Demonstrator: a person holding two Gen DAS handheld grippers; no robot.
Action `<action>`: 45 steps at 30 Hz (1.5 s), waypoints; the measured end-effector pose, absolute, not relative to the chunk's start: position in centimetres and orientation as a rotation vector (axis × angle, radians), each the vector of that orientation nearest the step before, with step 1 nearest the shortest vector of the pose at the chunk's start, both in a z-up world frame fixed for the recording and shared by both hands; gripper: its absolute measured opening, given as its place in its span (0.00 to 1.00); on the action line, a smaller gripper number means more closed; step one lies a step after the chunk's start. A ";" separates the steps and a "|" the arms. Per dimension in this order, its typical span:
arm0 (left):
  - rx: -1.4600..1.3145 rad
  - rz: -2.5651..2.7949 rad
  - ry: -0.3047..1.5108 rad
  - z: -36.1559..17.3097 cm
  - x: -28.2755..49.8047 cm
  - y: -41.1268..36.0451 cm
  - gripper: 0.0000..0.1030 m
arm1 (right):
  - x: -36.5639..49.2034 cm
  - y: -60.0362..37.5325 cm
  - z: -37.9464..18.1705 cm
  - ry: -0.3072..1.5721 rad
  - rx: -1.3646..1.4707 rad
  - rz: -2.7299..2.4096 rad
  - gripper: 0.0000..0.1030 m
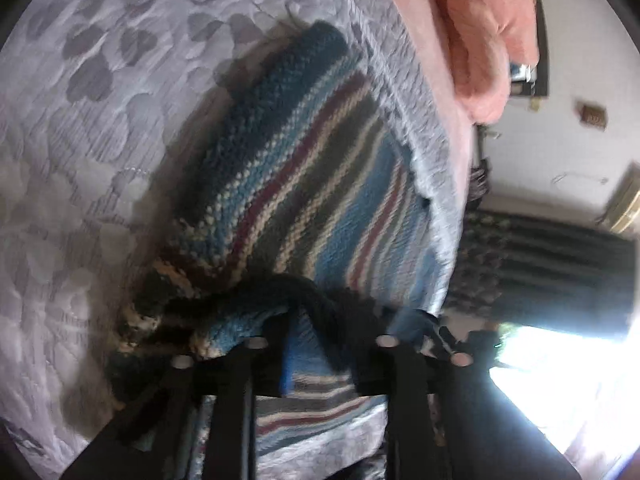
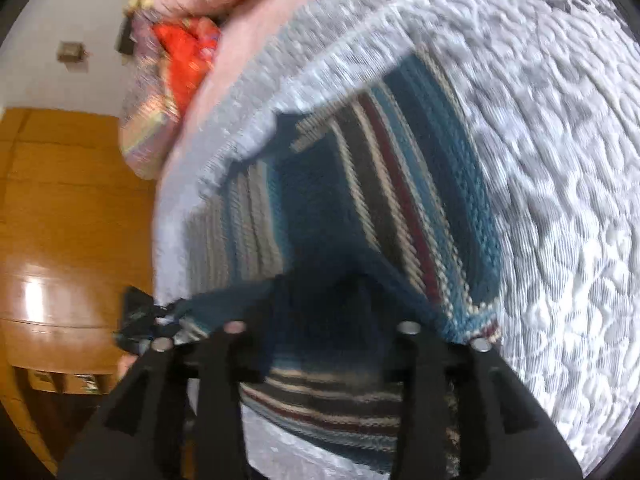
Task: Fold small clothes
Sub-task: 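Grasp the folded sweater edge with both tools and lift it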
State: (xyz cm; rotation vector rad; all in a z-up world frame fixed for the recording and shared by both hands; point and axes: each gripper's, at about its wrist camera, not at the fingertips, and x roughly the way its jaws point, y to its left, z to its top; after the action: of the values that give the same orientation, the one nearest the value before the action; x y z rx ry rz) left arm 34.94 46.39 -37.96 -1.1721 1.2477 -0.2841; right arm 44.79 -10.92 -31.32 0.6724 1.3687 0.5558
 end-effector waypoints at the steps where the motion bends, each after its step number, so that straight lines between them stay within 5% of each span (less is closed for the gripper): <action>1: -1.152 -0.290 1.228 -37.5 34.8 46.6 0.38 | 44.9 -11.5 -30.5 1.339 0.675 0.569 0.42; 10: -0.713 -0.319 1.135 -32.5 35.8 46.1 0.57 | 46.1 -11.9 -29.5 1.313 0.438 0.580 0.48; 23: -0.439 -0.364 1.280 -35.7 38.8 42.6 0.68 | 45.1 -9.7 -33.8 1.408 0.259 0.619 0.61; 26: -0.413 -0.376 1.255 -35.1 38.8 42.0 0.63 | 44.8 -9.3 -33.2 1.394 0.232 0.641 0.58; 29: -0.387 -0.399 1.256 -34.9 38.4 41.3 0.40 | 44.4 -8.6 -32.8 1.380 0.190 0.659 0.49; 33: -0.356 -0.382 1.258 -35.4 38.1 40.8 0.10 | 43.8 -8.2 -32.5 1.346 0.108 0.631 0.15; 34: -0.370 -0.384 1.246 -35.2 37.9 40.9 0.09 | 43.7 -8.2 -32.4 1.339 0.098 0.630 0.09; 45: -0.390 -0.446 0.981 -25.9 32.8 41.4 0.08 | 39.4 -10.1 -24.3 1.100 0.122 0.613 0.07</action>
State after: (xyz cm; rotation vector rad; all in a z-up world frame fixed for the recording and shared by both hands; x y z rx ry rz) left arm 32.82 41.36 -25.92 -0.3900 0.9806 -0.4459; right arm 39.44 -10.10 -24.32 0.1225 1.1000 0.6135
